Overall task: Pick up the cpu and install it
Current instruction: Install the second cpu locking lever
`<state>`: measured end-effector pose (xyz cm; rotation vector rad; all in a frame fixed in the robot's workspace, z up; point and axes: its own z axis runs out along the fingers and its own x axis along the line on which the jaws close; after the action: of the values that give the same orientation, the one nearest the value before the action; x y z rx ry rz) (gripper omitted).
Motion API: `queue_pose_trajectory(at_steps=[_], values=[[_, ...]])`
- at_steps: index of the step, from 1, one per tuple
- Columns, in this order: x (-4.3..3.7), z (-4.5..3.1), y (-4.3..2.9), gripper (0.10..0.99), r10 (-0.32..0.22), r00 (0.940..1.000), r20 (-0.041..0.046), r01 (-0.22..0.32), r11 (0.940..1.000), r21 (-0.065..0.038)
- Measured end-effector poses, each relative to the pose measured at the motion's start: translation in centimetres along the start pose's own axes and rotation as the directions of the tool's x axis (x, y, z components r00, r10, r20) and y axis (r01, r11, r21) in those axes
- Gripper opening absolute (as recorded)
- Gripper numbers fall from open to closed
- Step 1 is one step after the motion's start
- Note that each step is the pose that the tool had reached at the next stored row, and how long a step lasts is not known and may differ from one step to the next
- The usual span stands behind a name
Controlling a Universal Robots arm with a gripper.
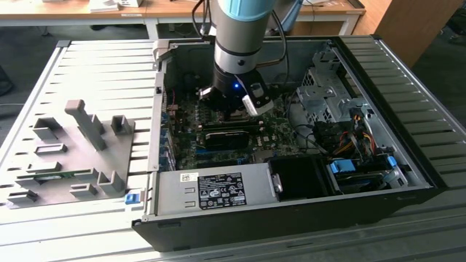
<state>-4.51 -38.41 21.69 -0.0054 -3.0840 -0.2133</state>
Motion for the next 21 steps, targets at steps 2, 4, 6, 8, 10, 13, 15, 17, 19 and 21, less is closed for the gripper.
queue_pose_trajectory(at_steps=[2,4,6,8,10,13,15,17,19,21], values=[[0.02,0.36,-0.05,0.106,0.000,1.0000,0.0000,0.000,1.0000,0.000],[0.06,0.55,-0.10,0.106,0.000,1.0000,-0.0001,0.000,1.0000,-0.005],[0.15,0.56,-0.28,0.106,-0.001,1.0000,-0.0001,0.001,0.9997,-0.022],[0.24,0.53,-0.53,0.106,-0.002,1.0000,-0.0002,0.002,0.9994,-0.035],[0.38,0.51,-0.83,0.106,-0.002,1.0000,-0.0002,0.002,0.9992,-0.039],[0.72,0.48,-1.20,0.106,-0.002,1.0000,0.0002,0.002,0.9989,-0.048],[1.07,0.49,-1.34,0.106,-0.003,1.0000,0.0016,0.003,0.9983,-0.058],[1.28,0.59,-1.42,0.106,-0.004,1.0000,0.0035,0.004,0.9975,-0.070],[1.41,0.75,-1.45,0.106,-0.004,1.0000,0.0044,0.005,0.9969,-0.079],[1.43,1.01,-1.49,0.106,-0.005,1.0000,0.0046,0.005,0.9965,-0.084]])
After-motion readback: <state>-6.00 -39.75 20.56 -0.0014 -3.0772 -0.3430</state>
